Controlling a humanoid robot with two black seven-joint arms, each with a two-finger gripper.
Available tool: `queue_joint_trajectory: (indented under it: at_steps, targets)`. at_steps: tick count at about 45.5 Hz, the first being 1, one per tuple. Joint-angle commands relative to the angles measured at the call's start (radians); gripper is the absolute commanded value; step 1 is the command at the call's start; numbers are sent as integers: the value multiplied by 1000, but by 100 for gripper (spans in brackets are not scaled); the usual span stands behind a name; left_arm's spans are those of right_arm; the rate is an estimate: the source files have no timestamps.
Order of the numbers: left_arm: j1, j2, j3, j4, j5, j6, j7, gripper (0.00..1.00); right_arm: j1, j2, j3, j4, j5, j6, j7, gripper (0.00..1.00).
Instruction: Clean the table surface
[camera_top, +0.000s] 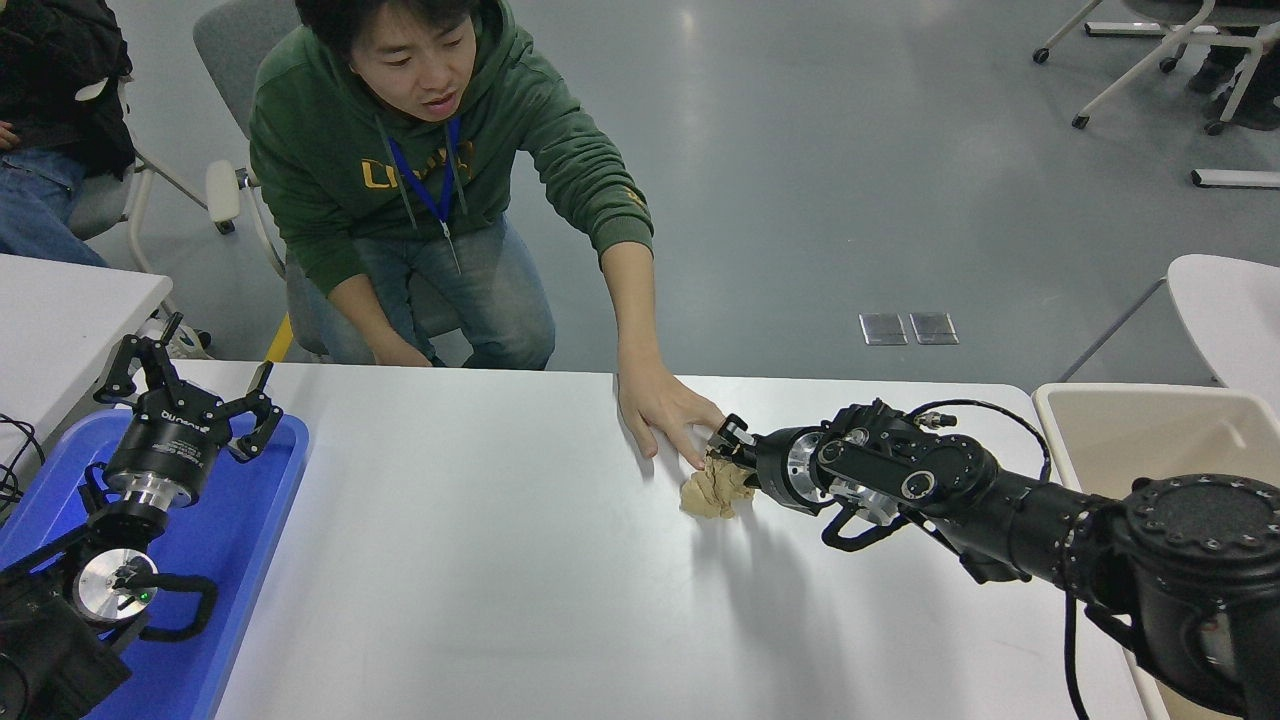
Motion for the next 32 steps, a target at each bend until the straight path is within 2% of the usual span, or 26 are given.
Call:
queue_joint_trajectory:
  at_steps: [1,8,12,16,19,20,32]
  targets:
    - [0,0,0,0,0,0,1,100,0,0,-2,6,-8,1,1,79]
    - [0,0,0,0,0,0,-1,100,0,0,-7,6,-11,24,1,55]
    - [0,0,0,0,0,0,-1,100,1,0,-19,6,-11,37,-2,35]
    - [0,0,0,0,0,0,-1,100,1,0,-25,6,-11,38,-7,19]
    - [0,0,0,0,0,0,-1,100,1,0,-25,6,-13,46,-10,2]
    - [0,0,0,0,0,0,-1,100,1,0,-27,6,-13,47,-11,0]
    - [0,0,0,0,0,0,-1,100,5,0,-27,6,-19,50,-13,0]
